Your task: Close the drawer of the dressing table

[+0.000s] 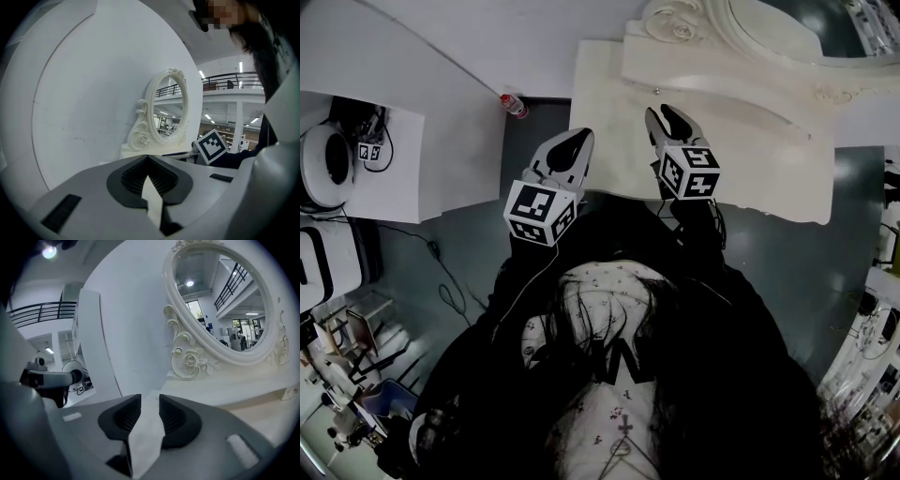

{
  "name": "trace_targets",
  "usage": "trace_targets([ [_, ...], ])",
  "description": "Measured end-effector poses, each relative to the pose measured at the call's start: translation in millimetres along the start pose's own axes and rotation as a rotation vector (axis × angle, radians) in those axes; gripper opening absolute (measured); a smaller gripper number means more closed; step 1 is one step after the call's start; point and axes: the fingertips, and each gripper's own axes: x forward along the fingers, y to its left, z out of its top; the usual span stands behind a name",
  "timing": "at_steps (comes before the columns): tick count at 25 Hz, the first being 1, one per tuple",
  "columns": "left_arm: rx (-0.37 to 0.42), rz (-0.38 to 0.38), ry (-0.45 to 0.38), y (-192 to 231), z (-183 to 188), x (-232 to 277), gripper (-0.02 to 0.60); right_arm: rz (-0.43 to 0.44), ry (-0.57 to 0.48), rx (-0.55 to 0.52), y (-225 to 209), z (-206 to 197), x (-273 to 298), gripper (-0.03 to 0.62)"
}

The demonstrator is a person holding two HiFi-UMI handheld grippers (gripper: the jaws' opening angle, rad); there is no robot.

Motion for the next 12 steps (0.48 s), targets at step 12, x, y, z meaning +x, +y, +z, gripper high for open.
trace_targets([
  [12, 0.015, -0.059, 0.0, -21.9, -21.8, -61.6, 0.0, 0.03, -0.105, -0.001, 85.3, 1.7, -70.3, 0.059],
])
